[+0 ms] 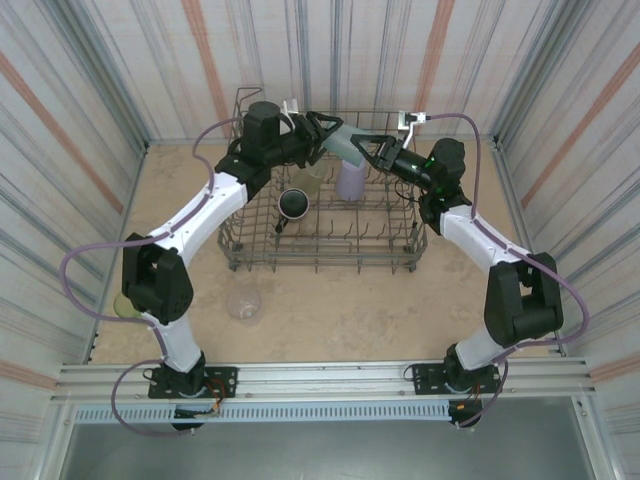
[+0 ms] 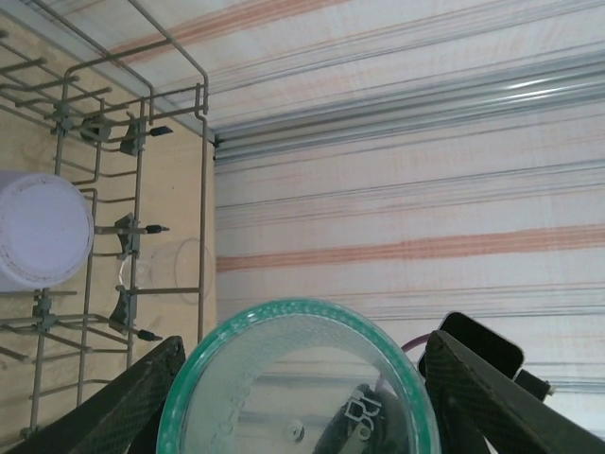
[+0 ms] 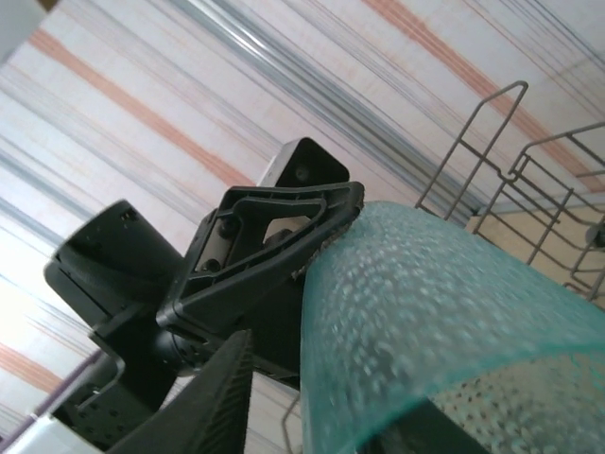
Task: Load the cups into the dish rack
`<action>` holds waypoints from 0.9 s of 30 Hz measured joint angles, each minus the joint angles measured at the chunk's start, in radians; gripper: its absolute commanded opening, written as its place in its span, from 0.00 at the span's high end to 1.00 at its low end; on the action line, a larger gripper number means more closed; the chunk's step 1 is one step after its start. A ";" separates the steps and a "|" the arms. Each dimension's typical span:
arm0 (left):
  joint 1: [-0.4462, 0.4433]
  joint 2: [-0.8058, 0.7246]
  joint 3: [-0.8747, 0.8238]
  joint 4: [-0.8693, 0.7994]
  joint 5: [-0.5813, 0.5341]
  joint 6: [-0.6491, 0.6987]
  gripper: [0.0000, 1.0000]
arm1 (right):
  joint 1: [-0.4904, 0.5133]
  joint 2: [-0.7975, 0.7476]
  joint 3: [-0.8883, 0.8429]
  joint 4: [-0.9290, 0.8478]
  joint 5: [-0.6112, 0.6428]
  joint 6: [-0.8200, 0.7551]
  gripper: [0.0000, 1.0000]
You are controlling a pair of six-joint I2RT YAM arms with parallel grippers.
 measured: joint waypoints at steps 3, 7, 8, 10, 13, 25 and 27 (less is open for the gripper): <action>-0.006 0.000 0.026 -0.034 0.002 0.014 0.88 | 0.001 -0.043 0.001 -0.088 0.018 -0.056 0.46; -0.014 0.000 0.095 -0.081 -0.010 0.056 0.90 | 0.001 -0.119 0.001 -0.195 0.042 -0.135 0.41; -0.017 0.002 0.115 -0.095 -0.015 0.068 0.90 | 0.000 -0.136 0.001 -0.217 0.048 -0.151 0.41; -0.024 0.008 0.166 -0.121 -0.030 0.098 0.92 | -0.001 -0.179 -0.002 -0.272 0.066 -0.195 0.36; -0.041 0.026 0.237 -0.155 -0.051 0.141 0.93 | -0.008 -0.236 -0.013 -0.341 0.088 -0.246 0.33; -0.125 0.177 0.441 -0.301 -0.171 0.340 0.94 | -0.105 -0.511 -0.128 -0.666 0.238 -0.418 0.24; -0.137 0.219 0.496 -0.328 -0.192 0.375 0.94 | -0.119 -0.577 -0.147 -0.742 0.281 -0.459 0.19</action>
